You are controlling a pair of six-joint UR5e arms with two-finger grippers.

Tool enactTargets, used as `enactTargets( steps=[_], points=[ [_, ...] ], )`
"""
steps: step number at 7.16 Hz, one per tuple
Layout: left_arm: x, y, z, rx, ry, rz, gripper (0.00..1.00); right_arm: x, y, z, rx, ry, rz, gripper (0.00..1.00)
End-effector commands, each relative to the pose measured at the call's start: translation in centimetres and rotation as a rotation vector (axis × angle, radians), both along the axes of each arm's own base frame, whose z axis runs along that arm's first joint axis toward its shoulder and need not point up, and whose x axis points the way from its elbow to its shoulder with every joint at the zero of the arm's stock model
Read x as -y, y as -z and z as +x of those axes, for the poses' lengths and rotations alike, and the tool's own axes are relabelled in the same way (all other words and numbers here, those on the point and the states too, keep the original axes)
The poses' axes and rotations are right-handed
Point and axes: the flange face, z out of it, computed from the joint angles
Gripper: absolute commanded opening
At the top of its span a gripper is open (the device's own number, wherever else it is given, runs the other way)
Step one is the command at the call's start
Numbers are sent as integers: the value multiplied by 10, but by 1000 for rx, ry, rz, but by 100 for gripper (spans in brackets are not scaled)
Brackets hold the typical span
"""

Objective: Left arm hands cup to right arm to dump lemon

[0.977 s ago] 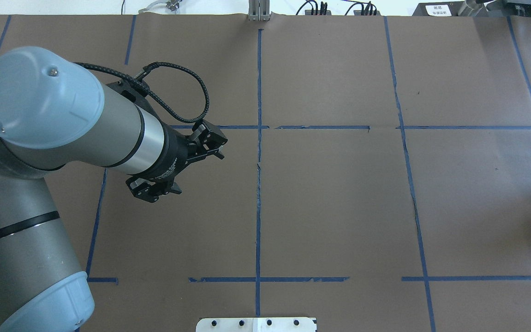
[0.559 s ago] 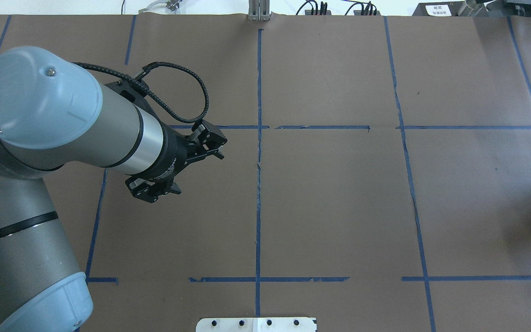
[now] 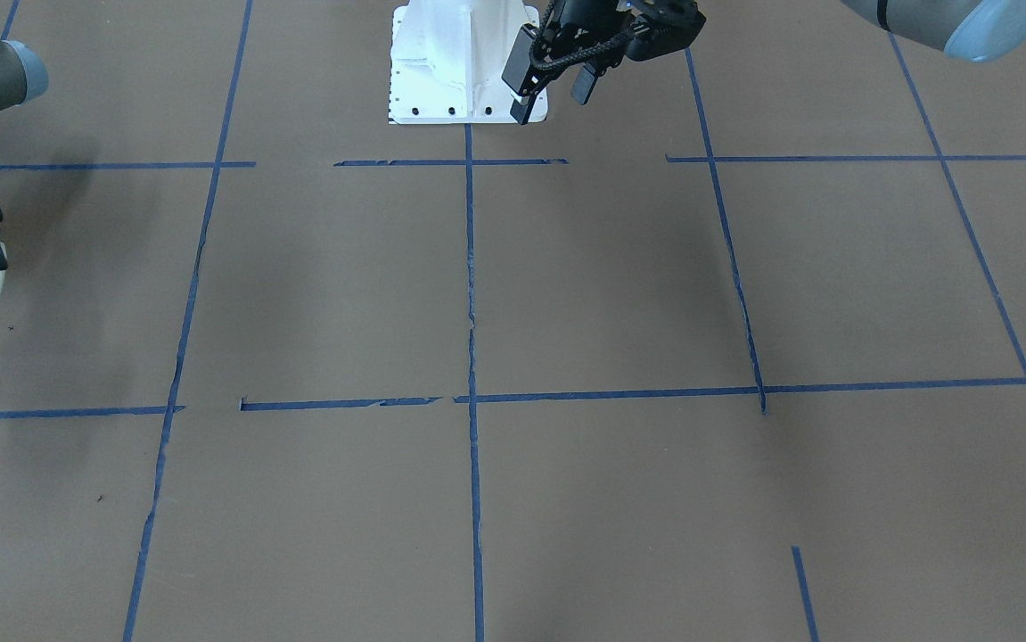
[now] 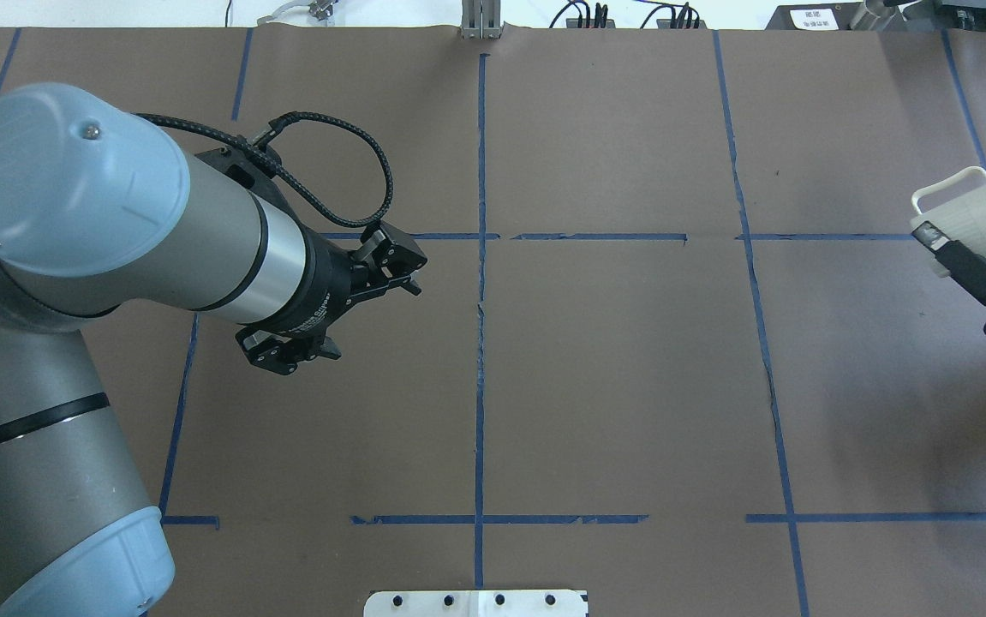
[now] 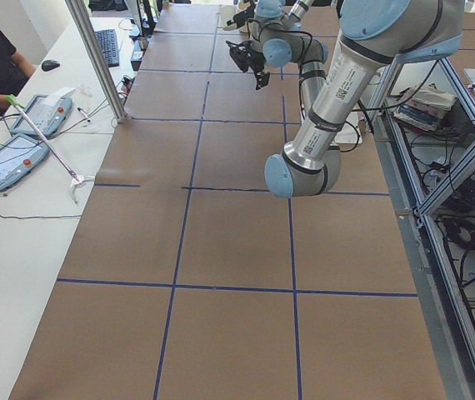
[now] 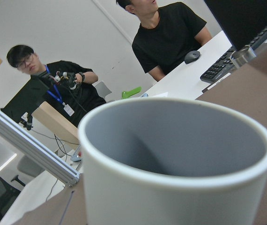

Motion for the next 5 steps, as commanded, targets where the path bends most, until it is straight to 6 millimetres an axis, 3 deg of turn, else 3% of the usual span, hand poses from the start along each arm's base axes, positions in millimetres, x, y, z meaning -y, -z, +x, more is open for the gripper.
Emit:
enactTargets(
  steps=[1,2,4,5],
  points=[
    [-1,2,1,3,-23,42,100,19,37,-57,-256,32,147,9],
    [-1,5,2,-2,-29,50,100,24,64,-93,-310,61,178,9],
    [-7,18,7,-13,-66,106,100,22,167,-135,-384,109,146,9],
    [-12,22,11,-13,-96,142,100,3,216,-167,-419,110,134,9]
  ],
)
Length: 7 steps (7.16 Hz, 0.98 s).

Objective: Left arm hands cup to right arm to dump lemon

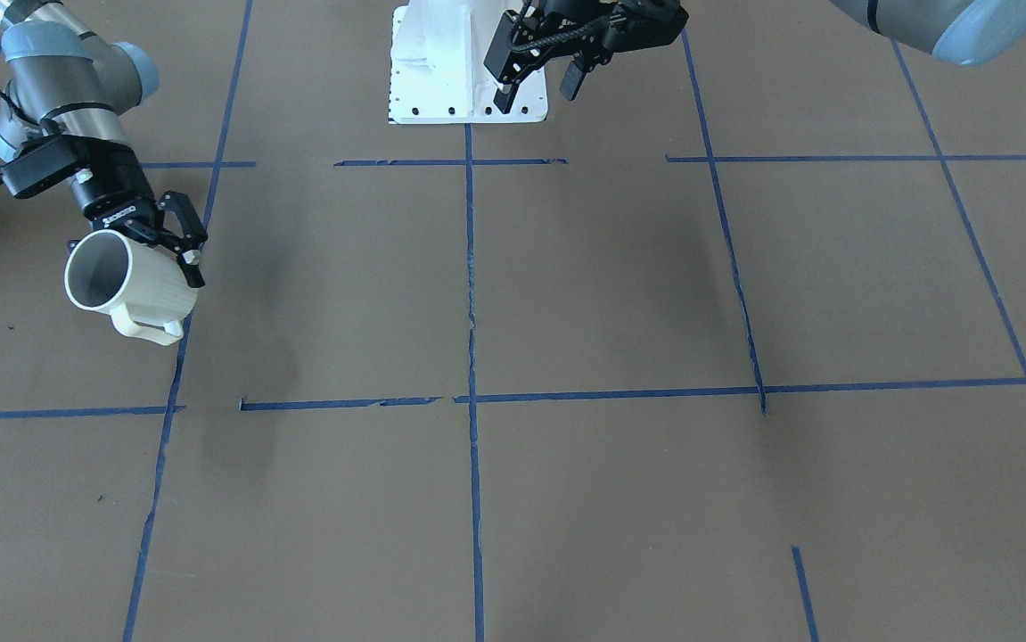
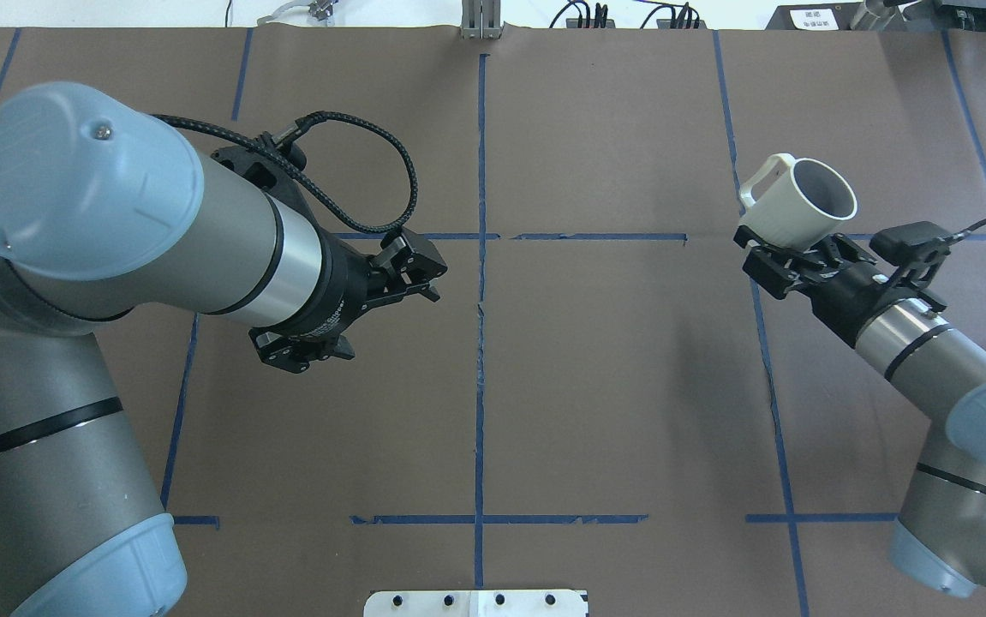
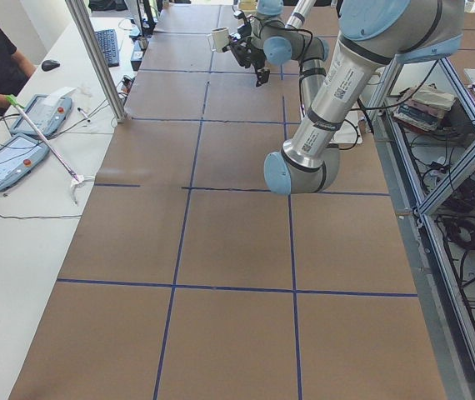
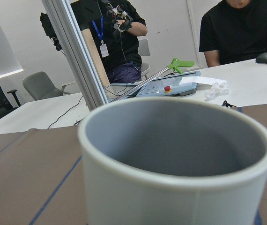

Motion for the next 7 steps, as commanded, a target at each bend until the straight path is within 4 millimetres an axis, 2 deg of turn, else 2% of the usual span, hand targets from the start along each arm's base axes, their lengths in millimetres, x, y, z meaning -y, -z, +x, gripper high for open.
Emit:
enactTargets(
  steps=[1,2,3,4,5,6,7],
  points=[
    [-5,17,4,-13,-46,80,100,-47,93,-80,-59,-14,-4,9],
    [3,36,20,-11,-50,80,100,-79,125,-124,-96,-38,1,9],
    [13,44,35,2,-51,72,100,-108,154,-155,-143,-80,12,9],
    [12,45,36,3,-61,82,100,-127,148,-171,-206,-94,21,9],
    [13,44,38,13,-77,97,100,-135,143,-179,-221,-89,25,9],
    [19,45,49,30,-83,98,100,-142,143,-184,-274,-70,55,10],
    [29,53,65,47,-84,87,100,-146,160,-188,-330,-71,107,10]
  ],
)
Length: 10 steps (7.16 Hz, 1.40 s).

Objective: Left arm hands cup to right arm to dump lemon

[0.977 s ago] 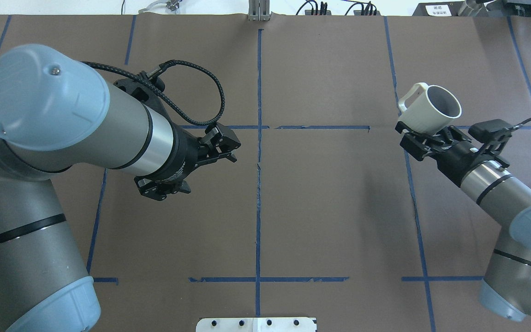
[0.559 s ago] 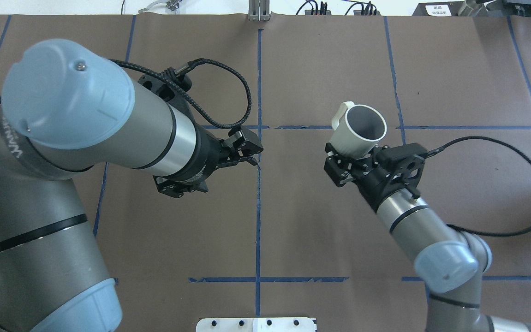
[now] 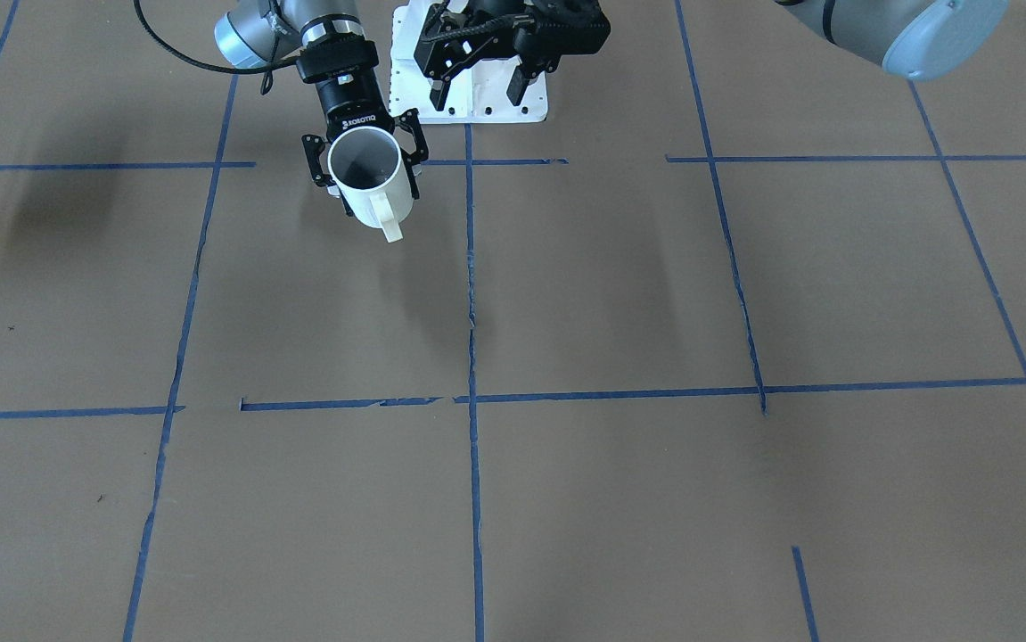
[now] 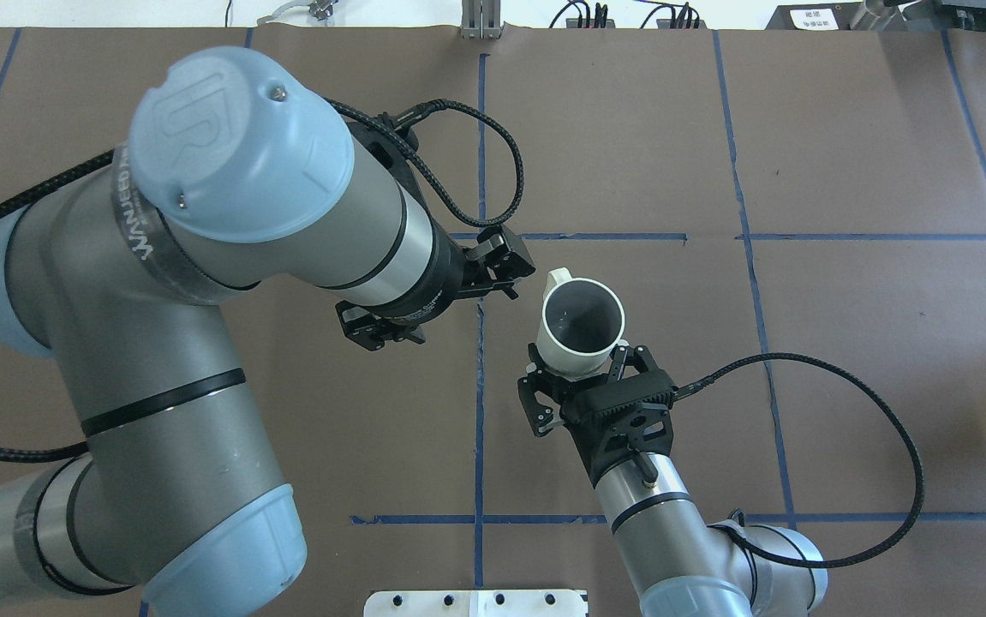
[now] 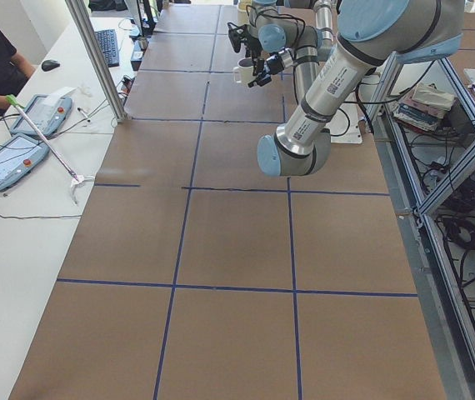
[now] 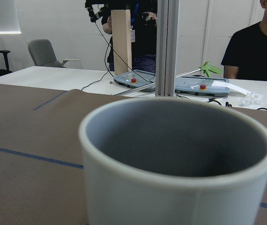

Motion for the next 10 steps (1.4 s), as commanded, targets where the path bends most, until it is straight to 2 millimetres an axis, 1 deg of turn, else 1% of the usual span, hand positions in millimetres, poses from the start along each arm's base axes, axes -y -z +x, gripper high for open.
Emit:
enactTargets(
  steps=[1,2,3,4,6,7,10],
  points=[
    [18,11,31,40,-7,-19,100,-11,19,-11,-62,5,52,12],
    [21,13,44,53,-16,-27,99,-12,21,-13,-57,7,53,12],
    [20,12,46,55,-19,-29,99,-12,19,-13,-66,4,55,12],
    [5,8,59,63,-50,-31,98,-12,19,-13,-67,5,55,12],
    [1,5,58,63,-56,-31,97,-11,20,-11,-104,-13,79,13],
    [-3,2,62,68,-64,-32,93,-8,21,-10,-103,-18,79,13],
    [-4,2,66,72,-65,-34,71,-11,23,-11,-98,-12,79,16]
  ],
)
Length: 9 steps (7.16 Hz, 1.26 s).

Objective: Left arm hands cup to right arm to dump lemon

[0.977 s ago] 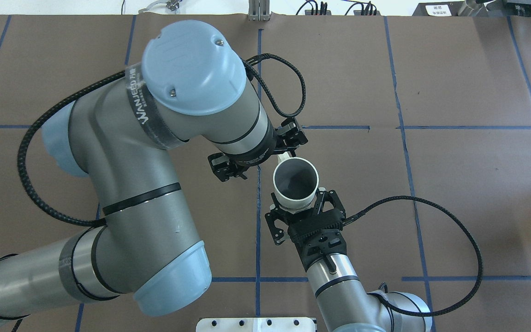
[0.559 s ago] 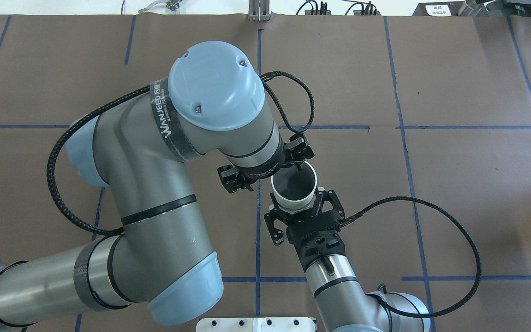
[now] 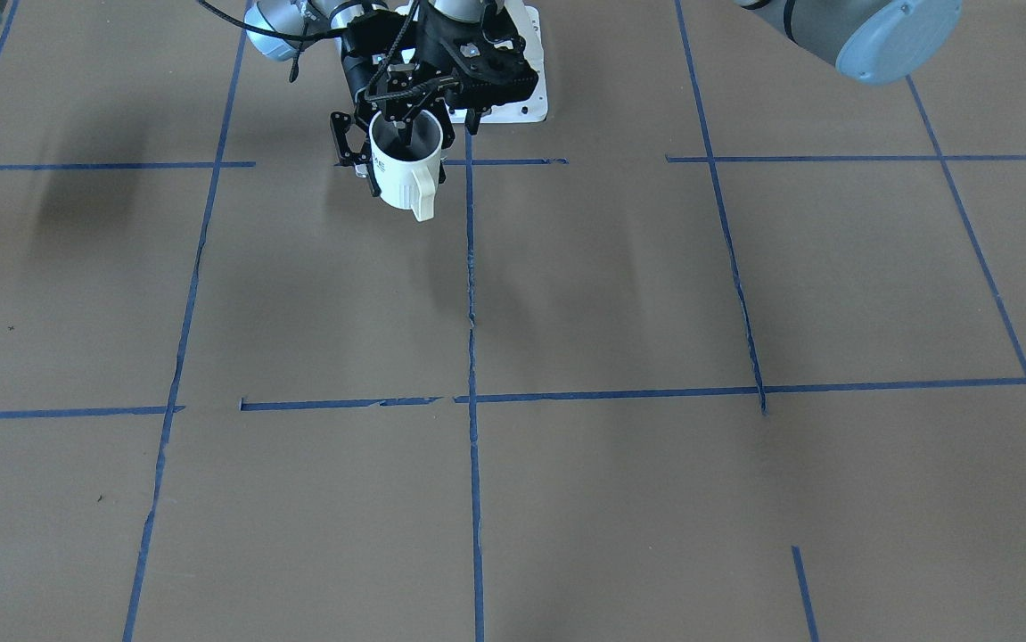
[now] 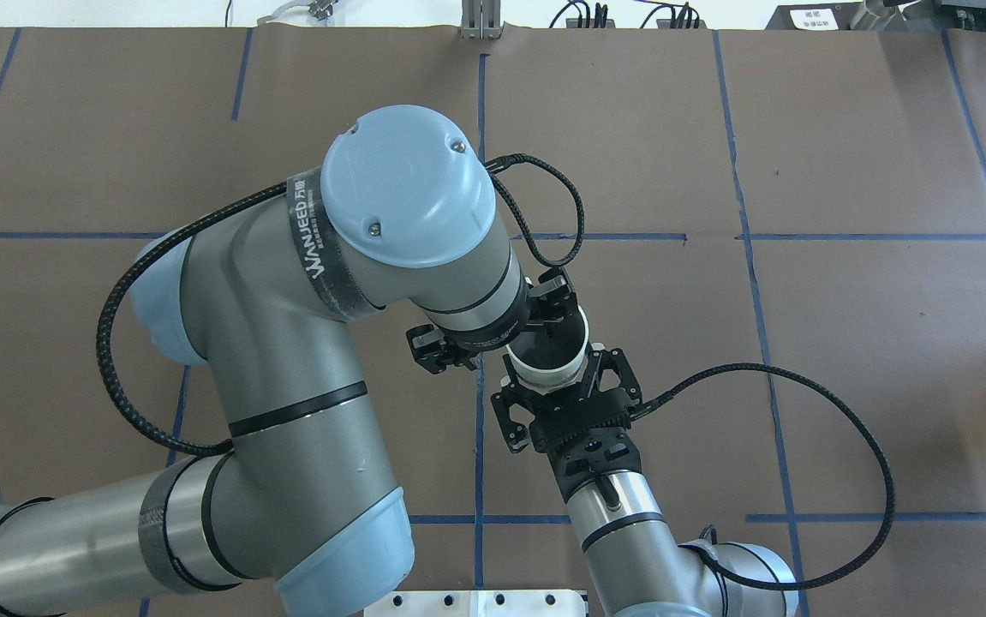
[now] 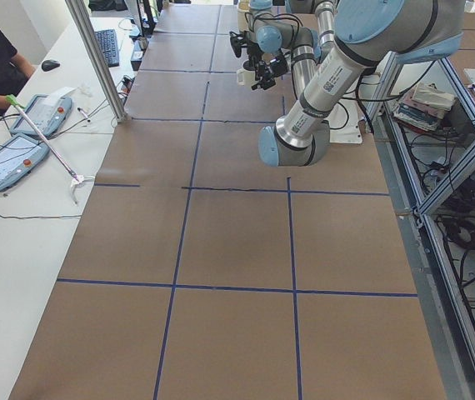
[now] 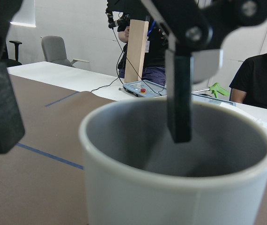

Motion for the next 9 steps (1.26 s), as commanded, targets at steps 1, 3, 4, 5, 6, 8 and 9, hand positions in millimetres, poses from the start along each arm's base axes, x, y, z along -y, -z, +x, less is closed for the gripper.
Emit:
enactTargets(
  steps=[1,3,4,5,6,8,9],
  points=[
    [0,-1,1,3,-1,0,66,-1,1,0,2,1,1,16],
    [-1,-3,3,6,-2,-2,62,-2,5,-1,10,3,1,16],
    [-2,-3,4,7,-4,-1,61,-3,5,-1,10,4,1,17],
    [-2,-3,5,7,-4,-1,59,-3,8,-2,16,4,1,17],
    [-2,-3,5,6,-5,-2,53,-3,9,-2,17,4,1,18],
    [-3,-4,4,7,-3,-3,7,-2,9,-1,17,3,1,24],
    [-3,-3,4,9,3,-13,0,-2,9,-2,17,3,1,55]
  ],
)
